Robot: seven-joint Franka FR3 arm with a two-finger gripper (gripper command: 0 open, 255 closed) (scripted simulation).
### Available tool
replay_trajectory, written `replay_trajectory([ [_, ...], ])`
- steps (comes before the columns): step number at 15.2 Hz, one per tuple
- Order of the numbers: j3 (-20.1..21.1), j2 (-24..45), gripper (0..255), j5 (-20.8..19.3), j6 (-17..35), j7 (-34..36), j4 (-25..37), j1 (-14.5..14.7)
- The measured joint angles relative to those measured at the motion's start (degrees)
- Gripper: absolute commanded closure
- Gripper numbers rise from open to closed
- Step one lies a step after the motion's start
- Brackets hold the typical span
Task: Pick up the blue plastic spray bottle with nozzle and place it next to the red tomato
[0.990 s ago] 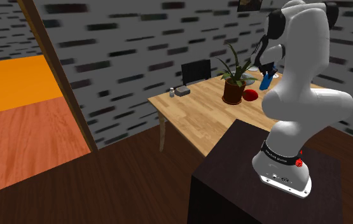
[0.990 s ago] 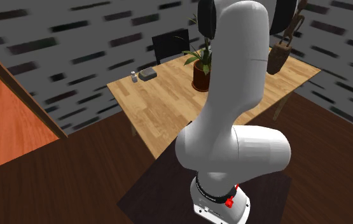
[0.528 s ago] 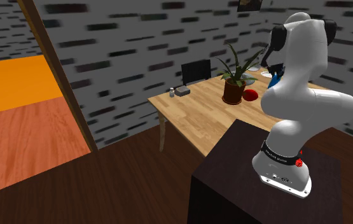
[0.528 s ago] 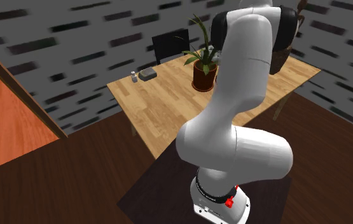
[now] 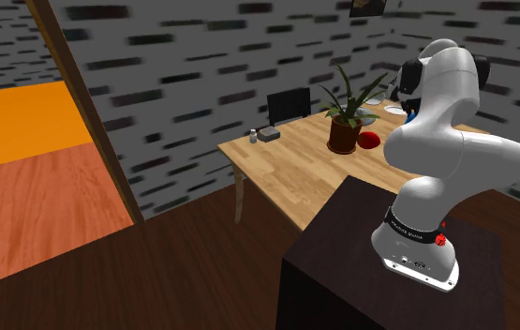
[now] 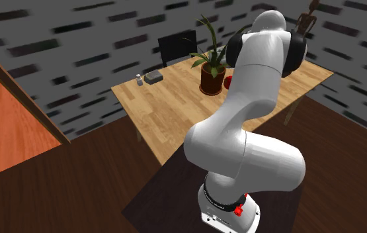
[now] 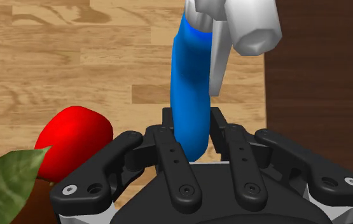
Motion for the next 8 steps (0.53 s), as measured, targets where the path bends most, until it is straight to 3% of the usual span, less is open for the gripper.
replay_trajectory([
  [8,-0.05,4.83,255,0.04,2.44,0.8,2.31,-0.32],
])
